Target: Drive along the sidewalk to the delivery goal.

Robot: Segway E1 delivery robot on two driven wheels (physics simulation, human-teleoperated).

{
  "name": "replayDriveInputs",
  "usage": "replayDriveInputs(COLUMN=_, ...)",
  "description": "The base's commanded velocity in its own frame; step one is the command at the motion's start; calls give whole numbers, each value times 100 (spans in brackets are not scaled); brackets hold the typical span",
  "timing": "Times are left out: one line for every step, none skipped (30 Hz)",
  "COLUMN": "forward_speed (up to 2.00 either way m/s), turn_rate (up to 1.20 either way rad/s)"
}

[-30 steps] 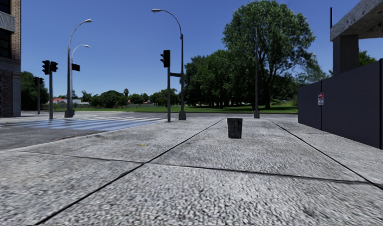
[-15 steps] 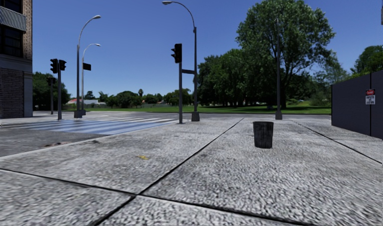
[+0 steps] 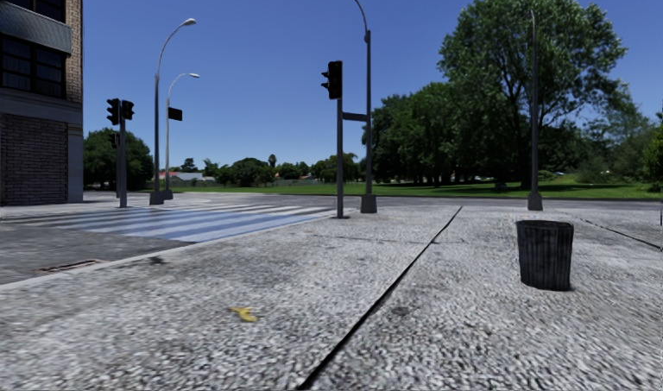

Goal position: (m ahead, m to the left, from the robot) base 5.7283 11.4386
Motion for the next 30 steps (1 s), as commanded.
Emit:
replayDriveInputs(forward_speed=200, turn_rate=30)
replayDriveInputs(forward_speed=200, turn_rate=30)
replayDriveInputs(forward_speed=200, turn_rate=30)
replayDriveInputs(forward_speed=200, turn_rate=30)
replayDriveInputs(forward_speed=200, turn_rate=30)
replayDriveInputs(forward_speed=200, turn_rate=30)
replayDriveInputs(forward_speed=200, turn_rate=30)
replayDriveInputs(forward_speed=200, turn_rate=30)
replayDriveInputs(forward_speed=200, turn_rate=30)
replayDriveInputs(forward_speed=200, turn_rate=30)
replayDriveInputs(forward_speed=200, turn_rate=30)
replayDriveInputs(forward_speed=200, turn_rate=29)
replayDriveInputs(forward_speed=200, turn_rate=18)
replayDriveInputs(forward_speed=200, turn_rate=0)
replayDriveInputs(forward_speed=200, turn_rate=0)
replayDriveInputs(forward_speed=200, turn_rate=0)
replayDriveInputs(forward_speed=200, turn_rate=0)
replayDriveInputs(forward_speed=200, turn_rate=0)
replayDriveInputs(forward_speed=200, turn_rate=0)
replayDriveInputs(forward_speed=200, turn_rate=0)
replayDriveInputs(forward_speed=200, turn_rate=0)
replayDriveInputs(forward_speed=200, turn_rate=0)
replayDriveInputs(forward_speed=200, turn_rate=0)
replayDriveInputs(forward_speed=200, turn_rate=0)
replayDriveInputs(forward_speed=200, turn_rate=0)
replayDriveInputs(forward_speed=200, turn_rate=0)
replayDriveInputs(forward_speed=200, turn_rate=0)
replayDriveInputs(forward_speed=200, turn_rate=0)
replayDriveInputs(forward_speed=200, turn_rate=0)
replayDriveInputs(forward_speed=200, turn_rate=0)
